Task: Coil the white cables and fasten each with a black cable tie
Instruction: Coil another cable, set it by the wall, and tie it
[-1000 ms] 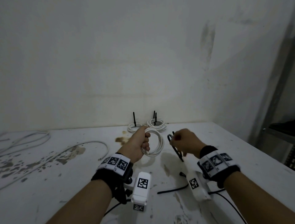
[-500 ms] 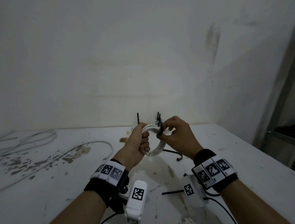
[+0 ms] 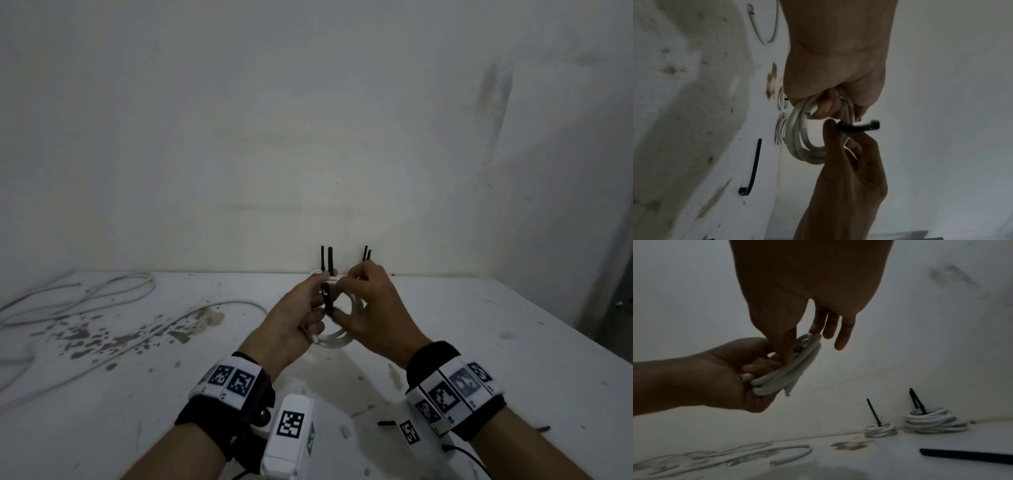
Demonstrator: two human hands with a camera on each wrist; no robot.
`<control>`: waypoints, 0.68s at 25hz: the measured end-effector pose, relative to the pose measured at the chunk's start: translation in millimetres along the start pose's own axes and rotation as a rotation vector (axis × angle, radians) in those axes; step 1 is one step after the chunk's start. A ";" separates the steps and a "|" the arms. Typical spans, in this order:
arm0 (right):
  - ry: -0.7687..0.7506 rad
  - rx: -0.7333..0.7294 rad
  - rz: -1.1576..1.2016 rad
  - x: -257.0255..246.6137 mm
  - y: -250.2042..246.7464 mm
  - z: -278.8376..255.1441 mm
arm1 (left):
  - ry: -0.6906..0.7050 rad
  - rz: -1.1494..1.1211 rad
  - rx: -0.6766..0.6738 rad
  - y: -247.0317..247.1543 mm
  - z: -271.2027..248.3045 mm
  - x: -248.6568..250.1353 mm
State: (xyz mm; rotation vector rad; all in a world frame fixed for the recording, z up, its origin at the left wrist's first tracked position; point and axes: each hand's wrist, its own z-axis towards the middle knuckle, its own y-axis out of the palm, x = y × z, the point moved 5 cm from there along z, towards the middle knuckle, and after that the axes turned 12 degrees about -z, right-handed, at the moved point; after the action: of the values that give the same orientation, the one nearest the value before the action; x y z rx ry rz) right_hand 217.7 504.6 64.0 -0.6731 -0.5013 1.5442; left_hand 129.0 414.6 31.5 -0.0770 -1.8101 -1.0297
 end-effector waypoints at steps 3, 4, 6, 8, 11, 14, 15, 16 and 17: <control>-0.111 -0.036 -0.041 -24.8 4.0 -6.8 | 0.033 -0.035 0.153 -18.2 3.9 1.9; -0.140 -0.018 -0.034 -32.6 3.5 -7.7 | 0.043 -0.047 0.190 -24.9 4.7 2.8; -0.020 0.027 0.092 -35.9 -1.7 -3.6 | 0.102 0.005 0.235 -33.7 4.2 6.9; 0.283 0.025 0.281 -23.3 -5.4 7.6 | 0.206 0.150 0.219 -32.5 -3.1 14.7; 0.587 -0.038 0.495 -11.9 -3.2 19.5 | 0.368 0.343 0.099 -21.0 -14.9 23.8; 0.558 -0.073 0.410 -18.8 -1.6 23.3 | 0.498 0.434 0.057 -21.2 -18.4 32.1; 0.528 -0.088 0.365 -20.8 0.0 23.0 | 0.531 0.475 0.065 -22.9 -18.5 34.5; 0.509 -0.105 0.345 -23.3 0.9 21.8 | 0.549 0.502 0.077 -25.4 -18.1 35.8; 0.498 -0.113 0.338 -25.0 1.9 20.6 | 0.561 0.514 0.082 -27.7 -17.7 36.9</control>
State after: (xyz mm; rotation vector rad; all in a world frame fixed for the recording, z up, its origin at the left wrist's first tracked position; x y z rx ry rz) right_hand 202.6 481.2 80.8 -1.2373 -0.0990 1.5897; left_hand 110.7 371.0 45.8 -0.1743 -1.2241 -0.5359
